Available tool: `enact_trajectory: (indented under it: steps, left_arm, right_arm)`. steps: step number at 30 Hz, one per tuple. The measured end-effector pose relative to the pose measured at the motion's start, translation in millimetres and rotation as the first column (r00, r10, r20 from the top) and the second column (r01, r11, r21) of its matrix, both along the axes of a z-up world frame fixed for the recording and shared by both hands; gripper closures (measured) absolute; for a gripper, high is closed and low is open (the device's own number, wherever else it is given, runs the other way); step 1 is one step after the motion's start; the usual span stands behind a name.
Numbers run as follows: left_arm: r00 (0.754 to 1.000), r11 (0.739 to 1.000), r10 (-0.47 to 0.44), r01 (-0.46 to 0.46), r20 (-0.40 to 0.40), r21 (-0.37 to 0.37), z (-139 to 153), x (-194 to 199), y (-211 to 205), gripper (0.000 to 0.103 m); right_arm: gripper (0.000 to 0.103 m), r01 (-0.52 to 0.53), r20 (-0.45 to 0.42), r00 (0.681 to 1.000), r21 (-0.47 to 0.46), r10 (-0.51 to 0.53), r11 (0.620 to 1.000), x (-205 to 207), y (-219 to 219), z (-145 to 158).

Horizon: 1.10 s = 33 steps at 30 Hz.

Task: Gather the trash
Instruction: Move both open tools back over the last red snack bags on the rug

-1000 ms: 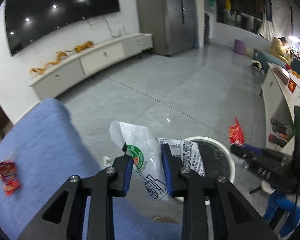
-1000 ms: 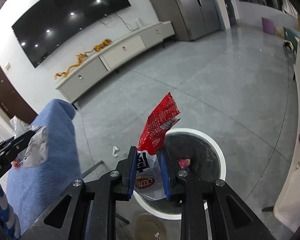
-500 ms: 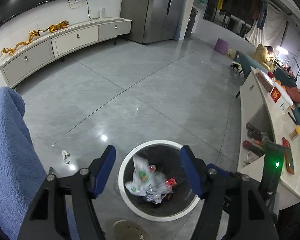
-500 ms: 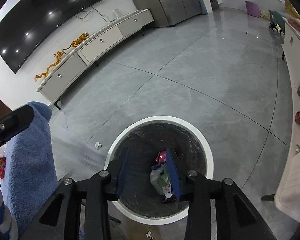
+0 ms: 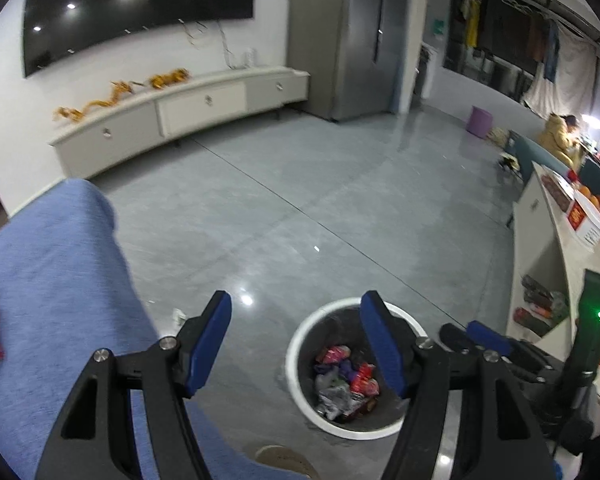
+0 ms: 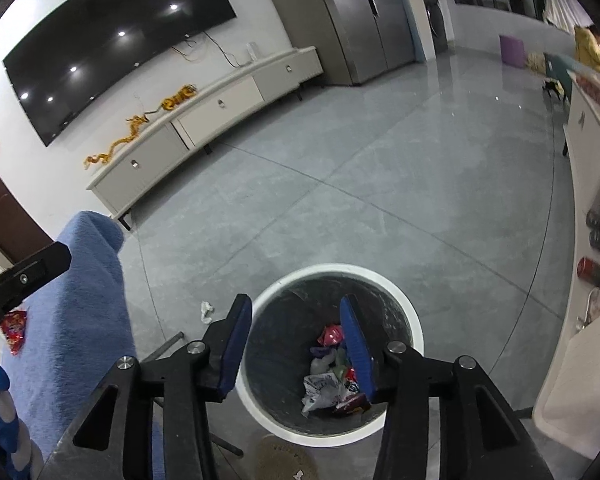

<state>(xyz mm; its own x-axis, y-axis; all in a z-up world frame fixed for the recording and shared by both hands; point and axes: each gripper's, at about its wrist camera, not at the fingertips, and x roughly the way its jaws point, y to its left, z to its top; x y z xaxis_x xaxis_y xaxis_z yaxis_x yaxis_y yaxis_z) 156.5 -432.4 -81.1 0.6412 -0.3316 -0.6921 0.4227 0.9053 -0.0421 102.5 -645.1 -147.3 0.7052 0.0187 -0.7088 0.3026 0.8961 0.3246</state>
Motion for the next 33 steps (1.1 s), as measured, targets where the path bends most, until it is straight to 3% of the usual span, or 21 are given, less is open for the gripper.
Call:
enact_trajectory:
  steps: [5,8,18,33]
  left_arm:
    - [0.993,0.996,0.092,-0.091,0.075,-0.019,22,-18,33,0.037]
    - [0.980,0.988,0.157,-0.154,0.121,-0.032,35,-29,56,0.032]
    - [0.893,0.927,0.374,-0.363,0.251,-0.092,66,-68,138,0.022]
    - [0.786,0.840,0.543,-0.507,0.295,-0.194,89,-112,231,0.017]
  right_arm:
    - [0.049,-0.018,0.054,0.998,-0.043,0.020,0.999,-8,19,31]
    - [0.043,-0.032,0.081,0.996,-0.067,0.037,0.997,-12,34,45]
    - [0.029,-0.081,0.148,0.984,-0.160,0.105,0.984,-25,85,85]
    - [0.026,-0.179,0.192,0.953,-0.272,0.236,0.945,-35,162,117]
